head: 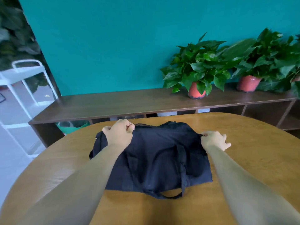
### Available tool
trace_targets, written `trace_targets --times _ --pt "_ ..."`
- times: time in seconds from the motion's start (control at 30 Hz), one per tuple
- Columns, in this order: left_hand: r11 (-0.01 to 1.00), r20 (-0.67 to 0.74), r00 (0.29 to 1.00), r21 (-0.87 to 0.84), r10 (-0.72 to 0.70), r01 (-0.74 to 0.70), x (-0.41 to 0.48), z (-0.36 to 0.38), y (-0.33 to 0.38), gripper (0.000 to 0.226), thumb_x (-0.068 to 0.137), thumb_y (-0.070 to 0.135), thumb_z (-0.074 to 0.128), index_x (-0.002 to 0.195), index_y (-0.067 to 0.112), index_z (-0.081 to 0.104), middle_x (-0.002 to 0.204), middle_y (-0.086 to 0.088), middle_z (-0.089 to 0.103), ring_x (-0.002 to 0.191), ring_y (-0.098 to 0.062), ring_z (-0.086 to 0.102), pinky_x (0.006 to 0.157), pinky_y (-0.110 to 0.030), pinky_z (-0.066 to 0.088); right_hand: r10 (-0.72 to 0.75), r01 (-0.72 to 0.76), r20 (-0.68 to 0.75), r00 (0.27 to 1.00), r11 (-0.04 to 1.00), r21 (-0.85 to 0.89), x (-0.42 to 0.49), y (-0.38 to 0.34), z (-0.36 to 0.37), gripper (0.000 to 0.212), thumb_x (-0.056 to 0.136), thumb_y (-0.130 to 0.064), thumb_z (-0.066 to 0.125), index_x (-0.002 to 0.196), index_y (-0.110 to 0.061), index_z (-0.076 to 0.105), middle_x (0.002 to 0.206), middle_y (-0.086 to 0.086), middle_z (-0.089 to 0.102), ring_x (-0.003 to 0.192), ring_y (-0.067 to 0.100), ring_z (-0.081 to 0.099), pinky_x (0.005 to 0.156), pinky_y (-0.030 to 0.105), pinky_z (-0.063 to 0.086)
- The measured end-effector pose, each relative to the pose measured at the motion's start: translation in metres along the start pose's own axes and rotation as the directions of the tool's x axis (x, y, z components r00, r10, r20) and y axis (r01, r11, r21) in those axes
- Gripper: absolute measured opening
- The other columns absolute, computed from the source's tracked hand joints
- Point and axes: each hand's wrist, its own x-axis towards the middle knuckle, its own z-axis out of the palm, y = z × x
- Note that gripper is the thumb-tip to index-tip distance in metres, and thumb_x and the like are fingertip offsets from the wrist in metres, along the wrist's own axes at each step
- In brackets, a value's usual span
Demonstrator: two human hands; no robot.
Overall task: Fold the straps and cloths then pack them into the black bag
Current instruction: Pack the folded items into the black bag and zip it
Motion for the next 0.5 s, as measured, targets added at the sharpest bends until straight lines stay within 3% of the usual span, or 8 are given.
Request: trace_targets --times 0.1,0.23,0.37,0.5 --pt "1.0 0.008 1.0 0.015 -0.003 0.002 -0.001 -0.007 -0.014 0.021 0.096 0.017 0.048 0.08 0.018 0.063 0.071 0.012 0.045 0.07 -0.014 0.04 0.078 -0.031 0.015 -0.027 0.026 -0.034 0.999 0.999 -0.026 -0.008 -0.011 0.006 0.042 0.084 -0.008 0.045 0.115 -0.028 0.066 0.108 0.005 0.061 0.126 0.025 0.027 0.095 0.042 0.025" --pt "0.999 0.015 0.999 -0.006 0.041 -0.041 -0.001 -0.007 -0.012 0.024 0.094 0.014 0.048 0.074 0.019 0.059 0.083 0.008 0.055 0.078 -0.02 0.047 0.077 -0.033 0.018 -0.238 0.242 -0.156 0.959 0.97 0.008 -0.028 -0.037 0.014 0.053 0.079 -0.007 0.049 0.128 -0.027 0.058 0.127 0.006 0.054 0.123 0.028 0.028 0.094 0.042 0.025" --pt "0.998 0.016 0.999 -0.042 0.046 -0.045 -0.002 -0.008 -0.012 0.026 0.097 0.019 0.047 0.073 0.024 0.056 0.084 0.007 0.059 0.08 -0.019 0.047 0.078 -0.033 0.017 -0.483 0.487 -0.146 0.863 0.874 -0.013 -0.064 -0.078 0.023 0.051 0.078 -0.018 0.054 0.127 -0.03 0.058 0.128 0.0 0.053 0.124 0.024 0.027 0.096 0.042 0.023" --pt "0.997 0.012 0.998 -0.05 0.057 -0.056 -0.005 -0.011 -0.013 0.024 0.097 0.019 0.047 0.08 0.022 0.064 0.081 0.008 0.059 0.078 -0.017 0.047 0.078 -0.032 0.017 -0.693 0.69 -0.028 0.721 0.72 -0.077 -0.099 -0.118 0.047 0.038 0.081 -0.026 0.055 0.118 -0.028 0.06 0.123 -0.004 0.057 0.122 0.023 0.03 0.096 0.043 0.021"
